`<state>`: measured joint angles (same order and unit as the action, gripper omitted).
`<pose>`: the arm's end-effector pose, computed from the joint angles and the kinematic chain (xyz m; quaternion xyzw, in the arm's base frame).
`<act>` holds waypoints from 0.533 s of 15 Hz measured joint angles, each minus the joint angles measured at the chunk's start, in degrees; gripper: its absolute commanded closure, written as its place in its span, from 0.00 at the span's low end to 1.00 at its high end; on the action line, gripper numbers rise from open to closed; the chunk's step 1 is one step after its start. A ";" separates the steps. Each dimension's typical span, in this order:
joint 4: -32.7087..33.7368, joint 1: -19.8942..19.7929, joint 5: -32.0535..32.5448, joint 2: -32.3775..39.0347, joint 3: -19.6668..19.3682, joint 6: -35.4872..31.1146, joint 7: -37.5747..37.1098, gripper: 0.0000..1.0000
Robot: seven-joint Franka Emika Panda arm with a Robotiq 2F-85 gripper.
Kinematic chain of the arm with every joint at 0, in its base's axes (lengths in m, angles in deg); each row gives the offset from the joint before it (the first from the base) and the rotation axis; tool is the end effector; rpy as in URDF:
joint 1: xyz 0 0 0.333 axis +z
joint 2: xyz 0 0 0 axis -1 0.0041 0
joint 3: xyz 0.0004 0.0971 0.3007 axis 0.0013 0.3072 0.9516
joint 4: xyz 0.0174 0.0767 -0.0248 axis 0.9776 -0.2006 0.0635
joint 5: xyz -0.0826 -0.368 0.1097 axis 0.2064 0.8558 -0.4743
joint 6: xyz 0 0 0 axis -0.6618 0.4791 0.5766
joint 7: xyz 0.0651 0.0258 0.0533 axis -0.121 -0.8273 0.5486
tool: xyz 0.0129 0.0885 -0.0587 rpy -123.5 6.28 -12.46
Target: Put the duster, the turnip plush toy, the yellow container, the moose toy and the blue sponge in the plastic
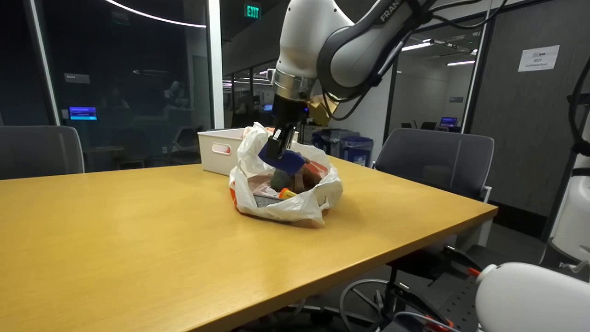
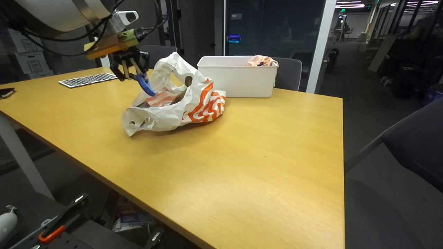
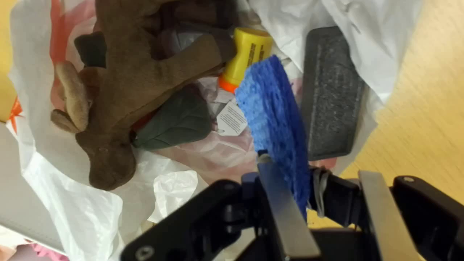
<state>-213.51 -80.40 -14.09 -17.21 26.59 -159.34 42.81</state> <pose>0.4774 0.2290 0.3566 0.9223 0.3211 0.1883 0.1042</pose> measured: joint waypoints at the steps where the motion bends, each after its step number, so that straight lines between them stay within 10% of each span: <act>1: 1.99 -0.30 2.71 2.55 -0.32 0.54 -0.01 0.84; 5: 9.20 0.14 6.50 10.95 -2.60 2.65 0.84 0.81; 6: 10.66 0.54 6.50 12.63 -3.46 2.89 1.31 0.58; 8: 12.83 1.07 6.46 15.14 -4.80 2.95 1.90 0.55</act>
<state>-200.68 -79.33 -7.63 -2.07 21.79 -156.39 44.71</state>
